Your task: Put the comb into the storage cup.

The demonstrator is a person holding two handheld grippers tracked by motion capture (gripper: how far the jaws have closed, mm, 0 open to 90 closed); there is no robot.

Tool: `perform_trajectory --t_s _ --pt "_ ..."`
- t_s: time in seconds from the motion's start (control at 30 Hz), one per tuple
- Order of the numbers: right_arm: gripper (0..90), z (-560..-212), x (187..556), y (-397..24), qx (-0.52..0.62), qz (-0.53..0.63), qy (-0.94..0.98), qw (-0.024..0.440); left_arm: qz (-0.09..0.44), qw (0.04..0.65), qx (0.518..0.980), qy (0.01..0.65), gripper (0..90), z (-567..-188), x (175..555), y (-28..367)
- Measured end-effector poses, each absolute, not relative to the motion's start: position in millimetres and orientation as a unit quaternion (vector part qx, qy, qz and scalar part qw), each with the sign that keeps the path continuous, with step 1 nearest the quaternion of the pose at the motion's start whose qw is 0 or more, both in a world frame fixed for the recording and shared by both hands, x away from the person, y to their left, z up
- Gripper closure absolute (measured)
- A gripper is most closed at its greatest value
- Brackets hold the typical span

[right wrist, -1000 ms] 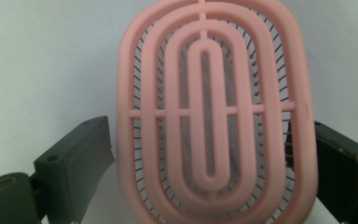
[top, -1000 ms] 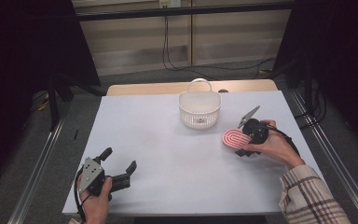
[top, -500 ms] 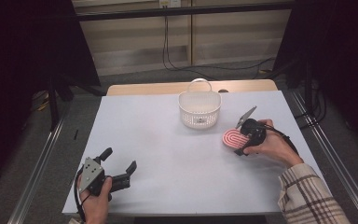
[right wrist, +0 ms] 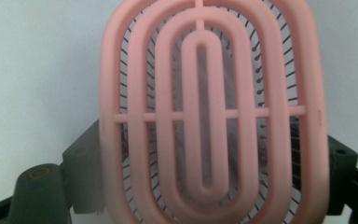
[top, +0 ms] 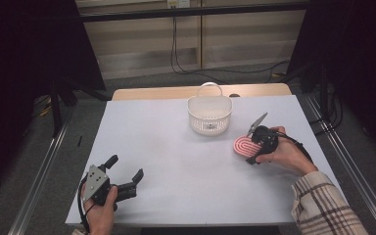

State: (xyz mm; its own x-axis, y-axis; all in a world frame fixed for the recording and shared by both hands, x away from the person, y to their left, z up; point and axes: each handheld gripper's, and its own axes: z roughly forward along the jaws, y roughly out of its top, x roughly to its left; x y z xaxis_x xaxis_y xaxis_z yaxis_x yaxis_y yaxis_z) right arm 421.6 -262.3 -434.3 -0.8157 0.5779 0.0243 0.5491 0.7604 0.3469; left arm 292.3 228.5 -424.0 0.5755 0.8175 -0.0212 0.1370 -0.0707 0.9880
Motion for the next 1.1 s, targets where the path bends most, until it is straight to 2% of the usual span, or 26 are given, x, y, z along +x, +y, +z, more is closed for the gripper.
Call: perform_trajectory --t_s 1.1 --pt "20.5 -423.6 420.9 -265.1 0.330 0.150 0.931 0.038 0.296 0.581 0.670 0.357 2.0 -424.3 293.1 229.1"
